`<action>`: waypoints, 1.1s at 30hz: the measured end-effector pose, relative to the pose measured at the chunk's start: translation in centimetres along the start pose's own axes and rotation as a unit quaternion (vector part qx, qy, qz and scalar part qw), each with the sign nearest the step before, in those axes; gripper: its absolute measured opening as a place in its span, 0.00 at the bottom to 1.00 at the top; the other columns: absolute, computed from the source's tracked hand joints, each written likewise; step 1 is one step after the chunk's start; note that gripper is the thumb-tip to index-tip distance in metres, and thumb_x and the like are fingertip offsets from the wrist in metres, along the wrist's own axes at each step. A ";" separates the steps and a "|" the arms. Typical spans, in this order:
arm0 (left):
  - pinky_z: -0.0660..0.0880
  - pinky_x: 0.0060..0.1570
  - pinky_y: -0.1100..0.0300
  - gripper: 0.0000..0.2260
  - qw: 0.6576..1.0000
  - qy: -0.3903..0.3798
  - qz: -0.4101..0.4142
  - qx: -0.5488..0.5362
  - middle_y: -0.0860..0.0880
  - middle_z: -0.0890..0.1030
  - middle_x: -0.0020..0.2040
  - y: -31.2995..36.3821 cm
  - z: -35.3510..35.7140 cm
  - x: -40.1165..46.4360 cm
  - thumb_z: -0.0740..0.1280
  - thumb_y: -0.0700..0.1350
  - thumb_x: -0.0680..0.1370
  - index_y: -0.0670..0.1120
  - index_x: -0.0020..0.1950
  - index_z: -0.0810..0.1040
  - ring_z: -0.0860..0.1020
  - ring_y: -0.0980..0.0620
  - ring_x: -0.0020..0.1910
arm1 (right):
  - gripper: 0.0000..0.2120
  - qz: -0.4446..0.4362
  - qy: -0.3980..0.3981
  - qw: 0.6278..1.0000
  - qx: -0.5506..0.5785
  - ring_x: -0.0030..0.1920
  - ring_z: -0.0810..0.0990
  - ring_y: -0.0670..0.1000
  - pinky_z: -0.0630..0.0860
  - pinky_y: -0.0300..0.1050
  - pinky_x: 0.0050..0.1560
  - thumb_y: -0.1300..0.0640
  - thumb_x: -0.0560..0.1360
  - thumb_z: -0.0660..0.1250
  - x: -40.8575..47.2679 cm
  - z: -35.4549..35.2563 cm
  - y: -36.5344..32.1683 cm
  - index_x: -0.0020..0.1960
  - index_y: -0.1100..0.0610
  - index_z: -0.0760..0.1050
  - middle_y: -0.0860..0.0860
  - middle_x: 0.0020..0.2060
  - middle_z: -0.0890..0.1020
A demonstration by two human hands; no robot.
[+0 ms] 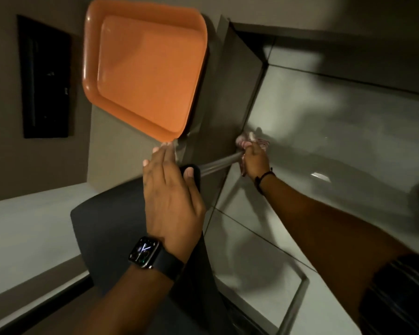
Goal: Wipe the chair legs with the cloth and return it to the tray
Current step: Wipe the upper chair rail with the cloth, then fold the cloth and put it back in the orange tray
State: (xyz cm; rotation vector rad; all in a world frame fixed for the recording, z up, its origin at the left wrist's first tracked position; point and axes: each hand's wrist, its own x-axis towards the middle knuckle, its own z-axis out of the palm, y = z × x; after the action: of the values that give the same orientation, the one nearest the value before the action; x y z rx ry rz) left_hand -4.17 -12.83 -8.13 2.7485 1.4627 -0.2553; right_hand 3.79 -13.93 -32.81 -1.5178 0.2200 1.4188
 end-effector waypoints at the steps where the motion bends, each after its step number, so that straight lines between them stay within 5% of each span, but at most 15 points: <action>1: 0.51 0.82 0.46 0.23 1.000 0.004 -0.002 0.004 0.39 0.67 0.79 0.0 0.0 0.0 0.54 0.46 0.85 0.38 0.79 0.62 0.60 0.42 0.81 | 0.17 -0.023 0.007 0.999 0.032 0.41 0.77 0.55 0.76 0.49 0.46 0.60 0.88 0.61 -2.1 0.7 -0.3 0.72 0.60 0.81 0.49 0.47 0.81; 5: 0.51 0.82 0.47 0.24 1.000 -0.006 -0.020 -0.012 0.38 0.68 0.78 0.3 -0.3 0.2 0.52 0.47 0.85 0.38 0.78 0.62 0.61 0.41 0.80 | 0.15 -0.066 -0.087 0.989 0.098 0.38 0.78 0.50 0.80 0.47 0.42 0.58 0.88 0.59 -13.0 2.2 -3.2 0.63 0.61 0.84 0.52 0.38 0.80; 8: 0.51 0.82 0.46 0.24 0.999 -0.022 -0.017 -0.044 0.37 0.69 0.78 0.4 -0.9 0.2 0.53 0.46 0.84 0.37 0.78 0.63 0.64 0.38 0.79 | 0.16 0.022 -0.146 0.971 0.190 0.54 0.89 0.57 0.86 0.53 0.61 0.54 0.86 0.65 -16.7 -0.4 -8.1 0.67 0.61 0.85 0.60 0.57 0.89; 10: 0.51 0.82 0.44 0.24 0.996 -0.043 -0.024 -0.078 0.36 0.69 0.77 0.5 -1.8 0.6 0.54 0.47 0.84 0.37 0.78 0.64 0.64 0.38 0.79 | 0.23 0.061 -0.170 0.947 0.265 0.77 0.79 0.64 0.71 0.59 0.84 0.53 0.89 0.57 -18.3 -3.0 -11.7 0.77 0.65 0.77 0.64 0.75 0.81; 12: 0.54 0.81 0.43 0.25 0.983 -0.061 -0.064 -0.159 0.38 0.71 0.77 1.3 -3.3 0.8 0.53 0.50 0.84 0.38 0.78 0.65 0.65 0.40 0.78 | 0.27 0.069 -0.189 0.945 0.259 0.83 0.72 0.61 0.61 0.59 0.89 0.48 0.90 0.52 -20.2 -4.5 -15.3 0.82 0.62 0.70 0.61 0.81 0.76; 15: 0.69 0.71 0.44 0.24 0.911 -0.018 -0.146 -0.386 0.43 0.77 0.71 3.7 -6.6 0.9 0.56 0.55 0.83 0.44 0.75 0.70 0.75 0.46 0.70 | 0.24 0.024 -0.235 0.961 0.147 0.78 0.79 0.56 0.72 0.54 0.84 0.47 0.87 0.58 -24.2 -3.7 -20.8 0.77 0.57 0.77 0.56 0.76 0.81; 18: 0.76 0.67 0.46 0.20 0.779 0.034 -0.261 -0.569 0.49 0.80 0.67 5.5 -11.6 2.6 0.64 0.56 0.81 0.52 0.72 0.73 0.79 0.52 0.65 | 0.23 0.046 -0.234 0.965 0.108 0.79 0.78 0.55 0.72 0.51 0.82 0.51 0.91 0.50 -27.1 -1.1 -25.7 0.76 0.55 0.78 0.52 0.74 0.84; 20: 0.75 0.69 0.45 0.20 0.702 0.055 -0.290 -0.648 0.48 0.80 0.67 4.4 -15.3 4.1 0.69 0.47 0.80 0.51 0.72 0.73 0.79 0.51 0.65 | 0.23 0.034 -0.244 0.967 0.064 0.74 0.83 0.54 0.77 0.52 0.77 0.48 0.91 0.52 -29.0 1.0 -28.9 0.74 0.54 0.81 0.55 0.74 0.84; 23: 0.70 0.74 0.52 0.23 0.763 0.098 -0.265 -0.582 0.47 0.76 0.71 1.4 -19.3 6.1 0.67 0.38 0.79 0.47 0.74 0.73 0.75 0.49 0.70 | 0.15 -0.085 -0.192 0.973 -0.095 0.59 0.91 0.49 0.89 0.45 0.57 0.60 0.88 0.61 -30.0 3.8 -32.5 0.64 0.51 0.86 0.59 0.68 0.87; 27: 0.64 0.75 0.61 0.23 0.845 0.126 -0.243 -0.459 0.44 0.69 0.76 -2.9 -20.2 10.3 0.64 0.37 0.79 0.44 0.75 0.72 0.71 0.46 0.73 | 0.29 -0.308 -0.184 0.883 -0.302 0.74 0.81 0.59 0.78 0.59 0.77 0.67 0.85 0.65 -28.0 7.8 -36.0 0.82 0.52 0.62 0.59 0.76 0.77; 29: 0.68 0.75 0.55 0.22 0.870 0.124 -0.223 -0.422 0.44 0.66 0.78 -4.6 -18.1 12.9 0.62 0.38 0.80 0.45 0.75 0.72 0.71 0.45 0.73 | 0.27 -0.370 -0.189 0.815 -0.404 0.76 0.78 0.58 0.74 0.60 0.81 0.62 0.82 0.63 -24.7 9.6 -36.3 0.81 0.56 0.68 0.57 0.76 0.78; 33: 0.66 0.76 0.52 0.22 0.882 0.080 -0.241 -0.396 0.42 0.62 0.81 -7.3 -10.1 17.6 0.59 0.42 0.83 0.45 0.78 0.67 0.67 0.41 0.76 | 0.22 -0.344 -0.182 0.773 -0.501 0.69 0.81 0.61 0.76 0.65 0.76 0.67 0.79 0.61 -15.9 11.8 -34.9 0.71 0.62 0.79 0.62 0.68 0.82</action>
State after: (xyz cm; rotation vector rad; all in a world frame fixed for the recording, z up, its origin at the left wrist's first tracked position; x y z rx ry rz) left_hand 0.82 6.71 -0.37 1.7691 1.7485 0.4833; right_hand 16.06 3.97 0.94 -1.7621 -1.4152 1.1768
